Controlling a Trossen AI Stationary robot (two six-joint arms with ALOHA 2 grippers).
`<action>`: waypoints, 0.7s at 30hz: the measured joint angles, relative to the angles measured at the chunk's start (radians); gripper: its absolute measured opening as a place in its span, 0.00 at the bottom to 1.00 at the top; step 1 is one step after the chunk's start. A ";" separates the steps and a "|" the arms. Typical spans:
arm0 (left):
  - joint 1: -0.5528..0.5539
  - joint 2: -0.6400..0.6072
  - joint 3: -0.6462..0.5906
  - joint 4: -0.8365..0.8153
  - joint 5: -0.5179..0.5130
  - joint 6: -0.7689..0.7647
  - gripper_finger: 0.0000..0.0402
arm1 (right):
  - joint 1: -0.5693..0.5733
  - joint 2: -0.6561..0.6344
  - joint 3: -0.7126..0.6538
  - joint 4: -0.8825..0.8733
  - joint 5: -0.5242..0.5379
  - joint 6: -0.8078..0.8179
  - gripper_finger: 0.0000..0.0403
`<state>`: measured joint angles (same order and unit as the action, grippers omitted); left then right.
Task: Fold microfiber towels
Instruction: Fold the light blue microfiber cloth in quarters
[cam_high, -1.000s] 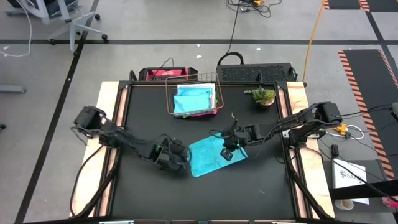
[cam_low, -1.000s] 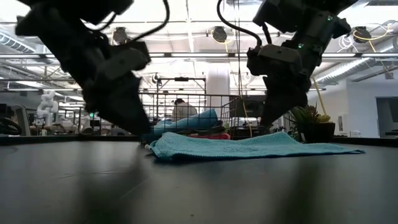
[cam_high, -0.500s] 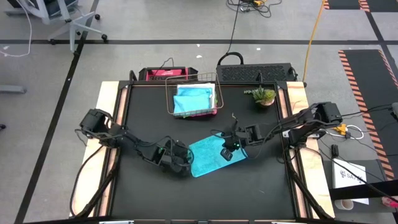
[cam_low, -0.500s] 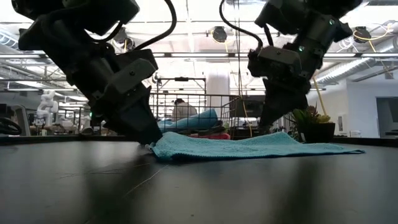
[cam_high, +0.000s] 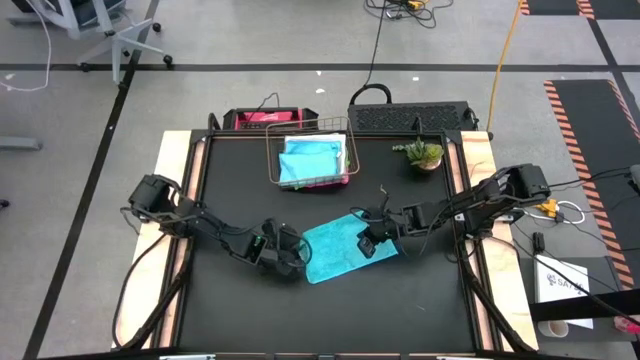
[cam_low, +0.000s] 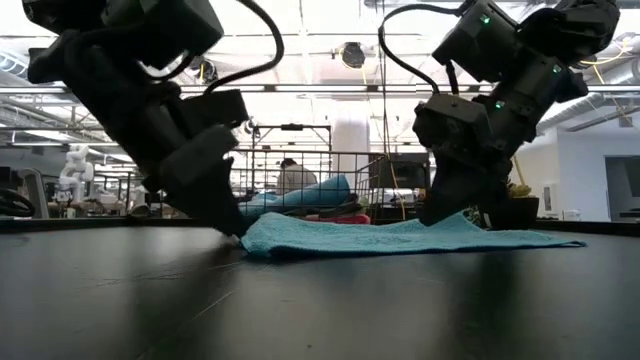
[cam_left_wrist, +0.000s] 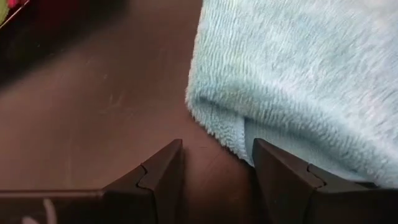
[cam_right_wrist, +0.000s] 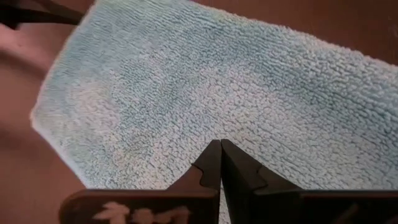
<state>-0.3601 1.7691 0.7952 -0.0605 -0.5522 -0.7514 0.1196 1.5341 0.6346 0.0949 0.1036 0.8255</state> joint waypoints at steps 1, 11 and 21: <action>0.003 0.000 0.000 -0.016 0.003 0.009 0.49 | 0.000 0.000 0.000 0.009 0.000 0.000 0.00; 0.027 -0.001 0.000 0.003 0.053 -0.019 0.37 | 0.000 0.000 0.000 0.018 0.000 0.000 0.00; 0.024 0.000 0.000 0.124 0.109 -0.020 0.02 | 0.000 0.000 0.000 0.014 0.000 0.001 0.00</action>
<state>-0.3359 1.7687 0.7952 0.0632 -0.4435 -0.7715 0.1196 1.5337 0.6346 0.1092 0.1036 0.8261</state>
